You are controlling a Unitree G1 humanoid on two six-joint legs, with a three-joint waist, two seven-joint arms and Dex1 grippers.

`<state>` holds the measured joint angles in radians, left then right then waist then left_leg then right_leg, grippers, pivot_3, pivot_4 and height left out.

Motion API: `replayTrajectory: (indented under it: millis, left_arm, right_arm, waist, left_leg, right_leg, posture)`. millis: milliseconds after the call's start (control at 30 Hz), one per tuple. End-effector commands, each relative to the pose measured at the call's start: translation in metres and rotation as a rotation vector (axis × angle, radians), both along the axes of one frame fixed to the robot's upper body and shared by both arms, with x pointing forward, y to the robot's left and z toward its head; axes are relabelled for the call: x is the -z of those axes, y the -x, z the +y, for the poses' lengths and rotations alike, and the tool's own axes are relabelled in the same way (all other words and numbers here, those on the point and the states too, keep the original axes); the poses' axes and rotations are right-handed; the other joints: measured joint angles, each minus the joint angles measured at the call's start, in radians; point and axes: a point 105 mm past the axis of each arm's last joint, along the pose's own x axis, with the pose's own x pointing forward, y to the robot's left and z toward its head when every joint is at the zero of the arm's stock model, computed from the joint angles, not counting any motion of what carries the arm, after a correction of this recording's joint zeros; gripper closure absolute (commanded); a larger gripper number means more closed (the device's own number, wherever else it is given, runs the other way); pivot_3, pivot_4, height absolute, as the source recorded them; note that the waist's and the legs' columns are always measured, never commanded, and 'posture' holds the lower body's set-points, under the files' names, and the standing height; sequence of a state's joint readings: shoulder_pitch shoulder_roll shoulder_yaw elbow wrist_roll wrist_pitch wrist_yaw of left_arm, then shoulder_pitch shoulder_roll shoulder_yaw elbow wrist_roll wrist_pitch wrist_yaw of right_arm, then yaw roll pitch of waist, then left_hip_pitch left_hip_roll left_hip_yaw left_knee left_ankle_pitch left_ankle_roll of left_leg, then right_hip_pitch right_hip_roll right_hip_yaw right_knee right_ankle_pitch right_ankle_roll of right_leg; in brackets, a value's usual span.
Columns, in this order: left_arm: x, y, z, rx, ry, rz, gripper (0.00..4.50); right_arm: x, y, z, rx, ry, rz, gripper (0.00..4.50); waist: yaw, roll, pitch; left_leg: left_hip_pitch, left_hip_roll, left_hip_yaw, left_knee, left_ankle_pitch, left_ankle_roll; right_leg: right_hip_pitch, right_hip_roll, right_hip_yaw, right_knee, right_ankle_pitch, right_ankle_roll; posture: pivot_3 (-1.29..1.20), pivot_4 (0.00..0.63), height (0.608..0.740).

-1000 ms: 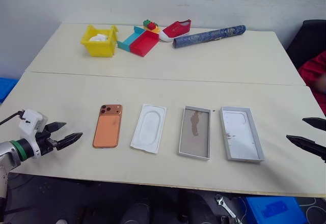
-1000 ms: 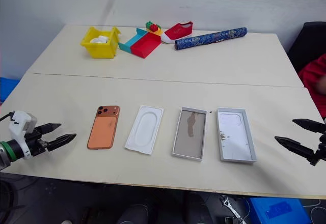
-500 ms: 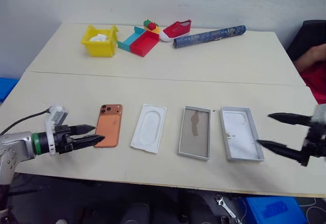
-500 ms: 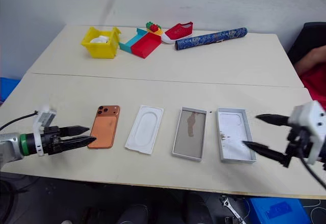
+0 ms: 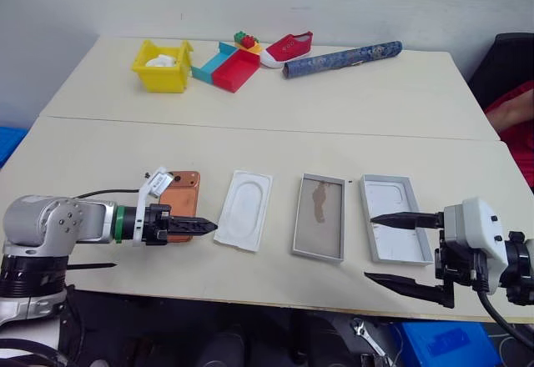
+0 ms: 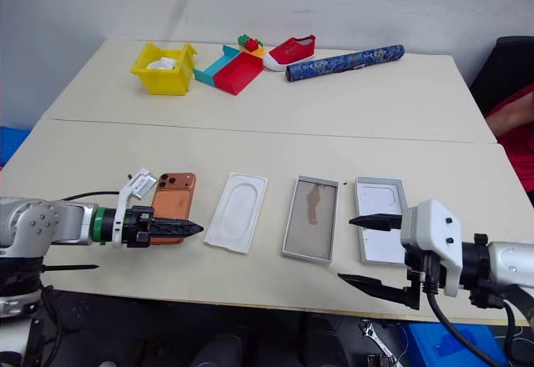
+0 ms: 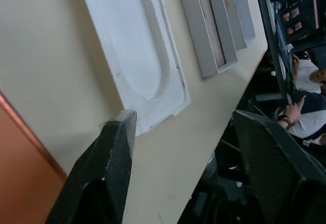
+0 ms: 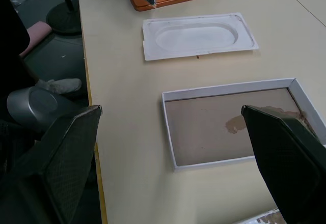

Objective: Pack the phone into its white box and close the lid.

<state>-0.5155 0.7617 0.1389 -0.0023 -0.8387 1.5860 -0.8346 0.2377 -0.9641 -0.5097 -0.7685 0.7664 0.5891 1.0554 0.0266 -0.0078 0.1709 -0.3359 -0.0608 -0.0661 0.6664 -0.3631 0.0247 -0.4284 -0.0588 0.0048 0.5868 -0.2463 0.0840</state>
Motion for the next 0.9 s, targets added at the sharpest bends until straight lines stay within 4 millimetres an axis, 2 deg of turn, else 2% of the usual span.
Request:
replayTrajectory:
  millis: [33, 433, 767, 900]
  left_arm:
    - [-0.002, -0.009, -0.004, -0.020, 0.005, 0.028, 1.22]
    - [0.021, -0.015, -0.010, 0.001, -0.091, 0.090, 1.22]
    - [-0.009, -0.027, 0.002, -0.029, 0.032, 0.076, 1.22]
    - [-0.007, -0.028, 0.008, -0.044, 0.002, 0.080, 1.22]
  right_arm:
    - [-0.004, 0.004, 0.007, -0.015, -0.012, -0.039, 0.00]
    - [0.000, 0.011, 0.003, 0.026, -0.026, -0.047, 0.00]
    - [0.003, 0.015, 0.000, 0.049, -0.026, -0.040, 0.00]
    - [0.004, 0.014, 0.000, 0.047, -0.024, -0.043, 0.00]
  waist:
    - [0.000, -0.001, 0.000]
    - [0.000, -0.002, 0.000]
    - [-0.001, -0.003, 0.000]
    - [-0.001, -0.003, 0.000]
  left_leg:
    - [0.000, 0.000, 0.000, 0.000, 0.000, 0.000]
    - [0.001, 0.000, 0.000, 0.001, 0.001, -0.003]
    - [0.001, 0.000, -0.001, 0.001, 0.002, -0.003]
    - [0.001, 0.000, -0.001, 0.001, 0.002, -0.003]
  right_leg:
    - [0.000, 0.000, 0.000, 0.000, 0.000, 0.000]
    - [0.000, 0.000, 0.000, 0.000, 0.000, 0.000]
    - [-0.001, 0.000, 0.000, 0.001, 0.000, 0.000]
    - [-0.001, 0.000, 0.000, 0.001, 0.000, 0.000]
  posture:
    - [0.00, 0.150, 0.740]
    - [0.00, 0.150, 0.740]
    - [0.00, 0.150, 0.740]
    - [0.00, 0.150, 0.740]
